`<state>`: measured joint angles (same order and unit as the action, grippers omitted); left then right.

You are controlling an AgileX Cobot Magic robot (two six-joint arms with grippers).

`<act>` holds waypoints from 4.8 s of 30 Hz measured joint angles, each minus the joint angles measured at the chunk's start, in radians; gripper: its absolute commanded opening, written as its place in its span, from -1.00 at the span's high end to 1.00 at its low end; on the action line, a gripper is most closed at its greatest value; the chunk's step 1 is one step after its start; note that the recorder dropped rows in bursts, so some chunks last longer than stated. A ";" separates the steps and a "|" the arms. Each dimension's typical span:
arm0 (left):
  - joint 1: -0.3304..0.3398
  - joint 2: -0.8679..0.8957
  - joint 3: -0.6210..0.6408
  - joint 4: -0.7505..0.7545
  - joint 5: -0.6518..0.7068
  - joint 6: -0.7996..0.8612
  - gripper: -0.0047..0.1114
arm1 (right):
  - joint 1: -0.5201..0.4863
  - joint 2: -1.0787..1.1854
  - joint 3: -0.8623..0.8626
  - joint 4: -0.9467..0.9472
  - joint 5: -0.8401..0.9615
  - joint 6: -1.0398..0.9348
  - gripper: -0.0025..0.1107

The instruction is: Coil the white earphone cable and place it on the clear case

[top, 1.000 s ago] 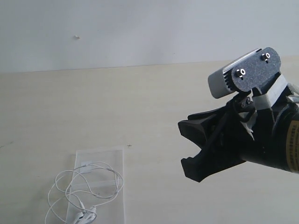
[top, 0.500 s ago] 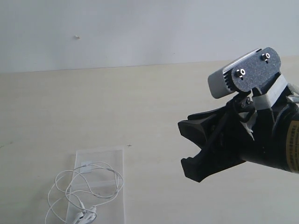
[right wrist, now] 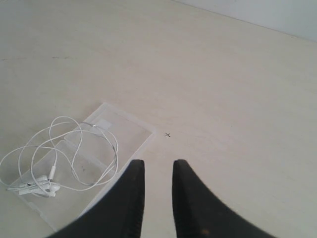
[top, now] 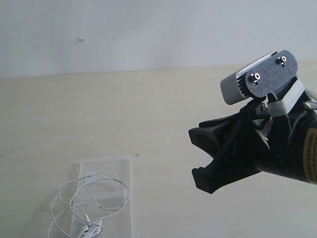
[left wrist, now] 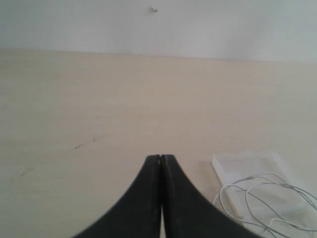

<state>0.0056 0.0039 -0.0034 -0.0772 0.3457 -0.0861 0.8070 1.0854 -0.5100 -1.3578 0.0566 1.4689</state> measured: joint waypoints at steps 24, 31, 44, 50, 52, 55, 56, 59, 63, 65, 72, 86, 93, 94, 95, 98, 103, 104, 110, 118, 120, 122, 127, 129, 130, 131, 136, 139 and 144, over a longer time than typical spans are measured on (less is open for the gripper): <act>0.074 0.000 0.000 0.054 0.020 0.000 0.92 | 0.000 0.000 0.000 0.000 0.000 0.000 0.58; 0.078 0.000 0.000 0.054 0.020 0.000 0.92 | 0.000 0.000 0.000 0.000 0.000 0.000 0.58; 0.078 0.000 0.000 0.057 0.020 0.000 0.92 | 0.000 0.000 0.000 0.000 -0.002 0.000 0.58; 0.078 0.000 0.000 0.057 0.020 0.000 0.92 | 0.000 0.000 0.000 0.000 0.000 0.000 0.58; 0.078 0.000 0.000 0.057 0.020 0.000 0.92 | 0.000 0.000 0.000 0.000 0.000 0.000 0.58; 0.078 0.000 0.000 0.057 0.020 0.000 0.92 | 0.000 0.000 0.000 0.000 0.000 0.000 0.58; 0.078 0.000 0.000 0.057 0.020 0.000 0.92 | 0.000 0.000 0.000 0.000 0.000 0.000 0.58; 0.078 0.000 0.000 0.057 0.020 0.000 0.92 | 0.000 -0.002 0.000 0.000 0.002 0.000 0.58; 0.078 0.000 0.000 0.057 0.020 0.000 0.92 | 0.000 -0.036 0.000 0.000 0.032 0.000 0.58; 0.078 0.000 0.000 0.057 0.020 0.000 0.92 | -0.004 -0.066 0.000 0.000 0.057 0.000 0.58; 0.078 0.000 0.000 0.057 0.020 0.000 0.92 | -0.145 -0.199 0.000 0.054 0.086 0.000 0.58; 0.078 0.000 0.000 0.057 0.020 0.000 0.92 | -0.492 -0.712 0.269 0.102 0.104 0.000 0.58; 0.078 0.000 0.000 0.057 0.020 0.000 0.92 | -0.626 -0.900 0.358 0.102 0.105 0.000 0.58; 0.078 0.000 0.000 0.057 0.020 0.000 0.92 | -0.642 -0.920 0.366 0.104 0.105 0.000 0.58; 0.078 0.000 0.000 0.057 0.020 0.000 0.92 | -0.655 -0.940 0.375 0.104 0.105 0.000 0.58; 0.078 0.000 0.000 0.057 0.020 0.000 0.92 | -0.682 -0.994 0.392 0.104 0.096 0.000 0.58; 0.078 0.000 0.000 0.057 0.020 0.000 0.92 | -0.690 -1.032 0.412 0.107 0.074 0.013 0.58; 0.078 0.000 0.000 0.057 0.020 0.000 0.92 | -0.690 -1.032 0.412 0.110 0.073 0.017 0.58; 0.078 0.000 0.000 0.057 0.020 0.000 0.92 | -0.690 -1.032 0.412 0.181 0.044 0.023 0.58; 0.078 0.000 0.000 0.057 0.020 0.000 0.92 | -0.690 -1.032 0.424 0.351 -0.044 -0.098 0.58; 0.078 0.000 0.000 0.057 0.020 0.000 0.92 | -0.690 -1.032 0.437 0.538 -0.046 -0.289 0.58; 0.078 0.000 0.000 0.057 0.020 0.000 0.92 | -0.690 -1.032 0.447 0.762 -0.046 -0.529 0.58; 0.078 0.000 0.000 0.057 0.020 0.000 0.92 | -0.690 -1.032 0.451 1.169 -0.046 -1.019 0.58; 0.078 0.000 0.000 0.057 0.020 0.000 0.92 | -0.690 -1.032 0.458 1.243 -0.048 -1.109 0.58; 0.078 0.000 0.000 0.057 0.020 0.000 0.92 | -0.690 -1.032 0.470 1.263 -0.049 -1.137 0.58; 0.078 0.000 0.000 0.057 0.020 0.000 0.92 | -0.690 -1.032 0.484 1.276 -0.049 -1.154 0.58; 0.078 0.000 0.000 0.057 0.020 0.000 0.92 | -0.690 -1.032 0.505 1.294 0.011 -1.181 0.58; 0.078 0.000 0.000 0.057 0.020 0.000 0.92 | -0.690 -1.032 0.505 1.297 0.054 -1.199 0.58; 0.078 0.000 0.000 0.057 0.020 0.000 0.92 | -0.690 -1.032 0.505 1.301 0.137 -1.226 0.58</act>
<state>0.0831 0.0039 -0.0034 -0.0199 0.3661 -0.0861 0.1166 0.0530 -0.0046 -0.0571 0.1936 0.2428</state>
